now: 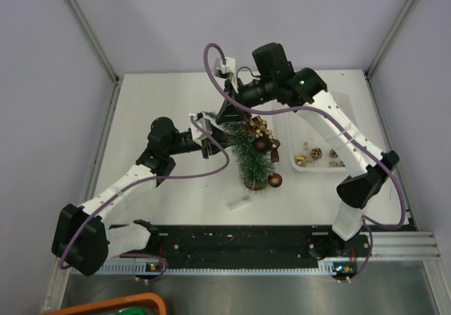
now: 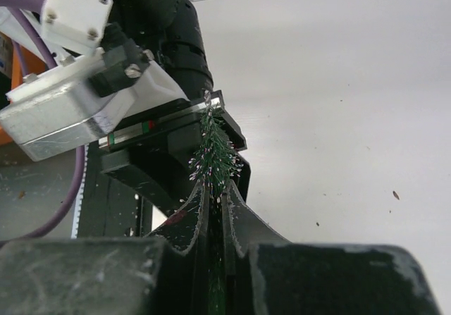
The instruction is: Decorate the small christmas tree
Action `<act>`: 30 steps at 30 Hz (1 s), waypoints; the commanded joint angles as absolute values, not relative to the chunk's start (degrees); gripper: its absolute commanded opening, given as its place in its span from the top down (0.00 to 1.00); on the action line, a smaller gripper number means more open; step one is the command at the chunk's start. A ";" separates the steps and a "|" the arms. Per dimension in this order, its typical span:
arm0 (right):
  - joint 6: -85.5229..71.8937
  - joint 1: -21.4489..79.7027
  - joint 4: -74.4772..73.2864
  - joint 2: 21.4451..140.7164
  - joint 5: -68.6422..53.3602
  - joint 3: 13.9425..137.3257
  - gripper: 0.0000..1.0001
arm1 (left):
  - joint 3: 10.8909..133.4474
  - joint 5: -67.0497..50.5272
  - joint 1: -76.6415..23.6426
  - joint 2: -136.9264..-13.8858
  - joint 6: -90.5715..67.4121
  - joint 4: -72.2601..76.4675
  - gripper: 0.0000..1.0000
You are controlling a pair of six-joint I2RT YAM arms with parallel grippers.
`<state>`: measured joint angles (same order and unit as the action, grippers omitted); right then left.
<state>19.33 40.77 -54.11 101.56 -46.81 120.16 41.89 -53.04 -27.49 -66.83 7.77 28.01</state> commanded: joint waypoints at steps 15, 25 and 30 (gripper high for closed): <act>10.30 41.22 -39.84 94.06 -34.81 116.30 1.00 | 33.05 -41.93 -27.86 -59.14 -10.10 35.50 0.48; 1.59 41.31 -27.87 86.31 -31.82 104.68 1.00 | 32.08 -39.82 -30.14 -64.07 -10.46 46.40 0.43; 0.44 41.31 -25.58 85.25 -33.22 101.52 1.00 | 32.26 -40.07 -31.64 -64.95 -8.62 49.48 0.51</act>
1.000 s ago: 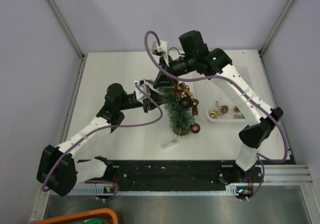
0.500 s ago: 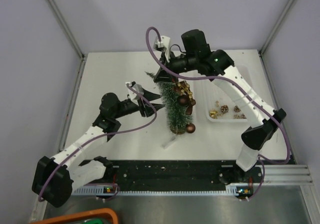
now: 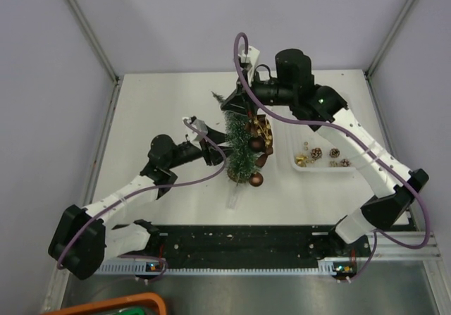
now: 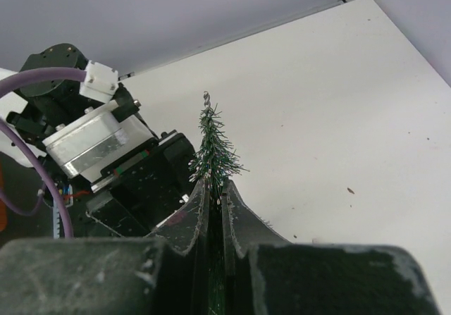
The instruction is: Decorate the small christmas tree
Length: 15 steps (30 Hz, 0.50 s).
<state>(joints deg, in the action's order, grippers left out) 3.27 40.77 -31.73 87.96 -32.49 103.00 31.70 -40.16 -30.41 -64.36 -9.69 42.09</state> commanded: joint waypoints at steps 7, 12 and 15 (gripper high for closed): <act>-2.63 41.31 -24.61 83.32 -32.61 97.57 1.00 | 29.98 -40.35 -32.69 -63.20 -6.51 49.83 0.87; -3.60 41.31 -23.56 80.69 -30.77 94.31 1.00 | 27.25 -39.46 -32.61 -61.00 -5.72 50.01 1.00; -4.04 41.31 -23.38 79.63 -30.24 93.52 0.99 | 26.11 -38.76 -32.70 -60.12 -5.01 50.10 1.00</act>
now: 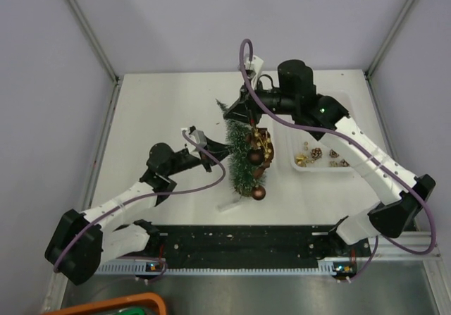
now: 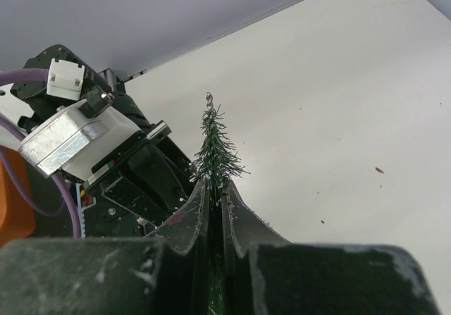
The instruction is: Decorate the small christmas tree
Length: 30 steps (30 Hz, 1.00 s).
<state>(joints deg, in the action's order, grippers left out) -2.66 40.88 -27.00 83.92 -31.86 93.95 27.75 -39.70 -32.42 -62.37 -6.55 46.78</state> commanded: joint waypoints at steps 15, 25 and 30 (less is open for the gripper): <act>-5.19 41.05 -23.29 77.08 -20.14 94.92 0.30 | 22.68 -38.06 -32.78 -56.61 -3.25 51.33 1.00; -15.72 24.19 -19.78 74.62 -9.15 93.26 0.24 | 20.48 -36.30 -32.87 -54.14 -2.46 51.06 1.00; -22.05 14.96 -20.30 77.16 1.47 88.61 0.23 | 20.13 -35.77 -32.87 -53.09 -2.55 51.06 1.00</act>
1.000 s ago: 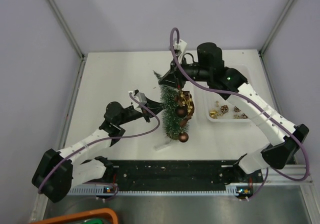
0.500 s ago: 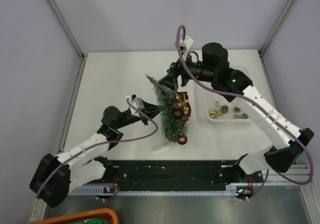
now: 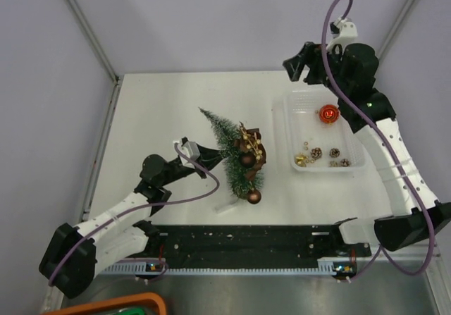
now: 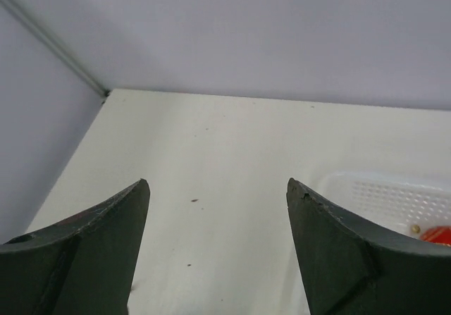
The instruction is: Decorate the small christmas tree
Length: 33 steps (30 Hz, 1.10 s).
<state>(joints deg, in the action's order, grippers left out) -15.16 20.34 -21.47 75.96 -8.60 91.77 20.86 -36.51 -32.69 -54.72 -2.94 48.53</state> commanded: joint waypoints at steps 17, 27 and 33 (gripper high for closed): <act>-34.18 -1.39 -23.73 97.11 20.91 78.92 0.07 | 20.74 -36.91 -33.13 -53.53 -2.90 50.27 1.00; -36.83 -5.80 -24.00 103.61 22.06 79.27 0.06 | 20.39 -37.18 -33.22 -53.44 -3.16 50.10 1.00; -37.97 -5.80 -18.38 107.75 17.24 80.24 0.08 | 20.74 -37.70 -33.13 -53.88 -3.25 49.84 1.00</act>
<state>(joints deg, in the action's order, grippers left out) -37.12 -5.30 -22.76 105.27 18.65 78.06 20.12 -36.58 -32.80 -53.65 -3.01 48.49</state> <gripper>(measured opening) 0.926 0.012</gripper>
